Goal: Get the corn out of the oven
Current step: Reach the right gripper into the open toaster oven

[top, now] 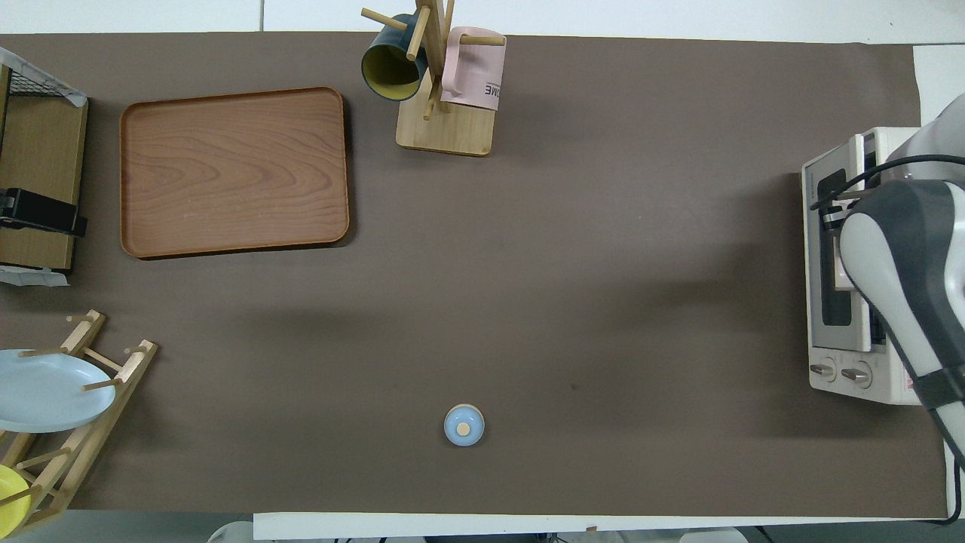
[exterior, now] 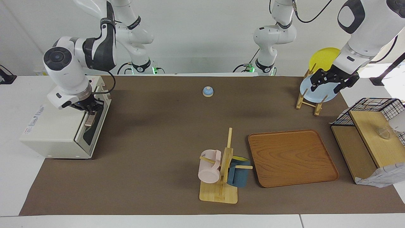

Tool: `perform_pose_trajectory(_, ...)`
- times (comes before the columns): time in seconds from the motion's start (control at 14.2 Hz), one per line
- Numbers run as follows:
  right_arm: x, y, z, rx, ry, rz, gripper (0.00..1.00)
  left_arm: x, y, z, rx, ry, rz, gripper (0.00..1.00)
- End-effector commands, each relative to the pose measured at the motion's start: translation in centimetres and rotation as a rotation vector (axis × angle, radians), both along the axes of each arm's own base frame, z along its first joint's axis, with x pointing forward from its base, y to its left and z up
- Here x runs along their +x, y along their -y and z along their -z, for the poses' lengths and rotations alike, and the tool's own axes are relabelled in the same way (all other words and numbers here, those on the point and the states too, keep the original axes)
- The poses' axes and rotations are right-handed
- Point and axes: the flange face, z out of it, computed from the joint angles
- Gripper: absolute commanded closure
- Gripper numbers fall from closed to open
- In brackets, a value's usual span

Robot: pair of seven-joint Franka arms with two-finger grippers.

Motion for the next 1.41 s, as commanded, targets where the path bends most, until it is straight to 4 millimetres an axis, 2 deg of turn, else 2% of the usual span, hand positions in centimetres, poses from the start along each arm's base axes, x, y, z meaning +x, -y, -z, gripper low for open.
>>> perform_pose_trajectory(0.0,2.8,-3.0,7.1,0.021,0.036,0.001,1.0,-0.7,-0.1,-0.1,0.008,0.013,-0.01,0.0)
perform_pose_trajectory(0.14,3.5,-4.6,9.5,0.064,0.045,0.005,1.0,-0.7,-0.1,-0.1,0.008,0.013,-0.01,0.0)
perform_pose_trajectory(0.35,4.2,-5.6,12.6,0.092,0.033,0.003,1.0,-0.7,-0.1,-0.1,0.008,0.013,-0.01,0.0)
perform_pose_trajectory(0.63,4.4,-6.3,13.6,0.096,0.045,0.061,1.0,-0.7,-0.1,-0.1,0.008,0.013,-0.01,0.0)
perform_pose_trajectory(0.78,4.5,-8.9,13.6,0.146,0.066,0.096,1.0,-0.7,-0.2,-0.1,0.008,0.013,-0.012,0.0)
perform_pose_trajectory(0.85,4.7,-10.4,13.0,0.176,0.076,0.109,0.98,-0.7,-0.1,-0.1,0.008,0.013,-0.01,0.0)
perform_pose_trajectory(0.92,5.1,-11.2,11.9,0.183,0.099,0.105,0.91,-0.7,-0.2,-0.1,0.008,0.013,-0.012,0.0)
perform_pose_trajectory(0.99,5.5,-11.1,10.4,0.182,0.111,0.108,0.77,-0.7,-0.2,-0.1,0.008,0.013,-0.012,0.0)
perform_pose_trajectory(1.06,5.1,-10.8,8.7,0.172,0.103,0.111,0.69,-0.7,-0.1,-0.1,0.008,0.013,-0.01,0.0)
perform_pose_trajectory(1.2,3.7,-8.3,5.9,0.145,0.061,0.154,0.56,-0.7,-0.2,-0.1,0.008,0.013,-0.012,0.0)
perform_pose_trajectory(1.27,3.0,-6.8,5.0,0.133,0.032,0.182,0.55,-0.7,-0.2,-0.1,0.008,0.013,-0.012,0.0)
perform_pose_trajectory(1.34,2.5,-6.1,4.4,0.122,0.012,0.194,0.49,-0.7,-0.2,-0.1,0.008,0.013,-0.012,0.0)
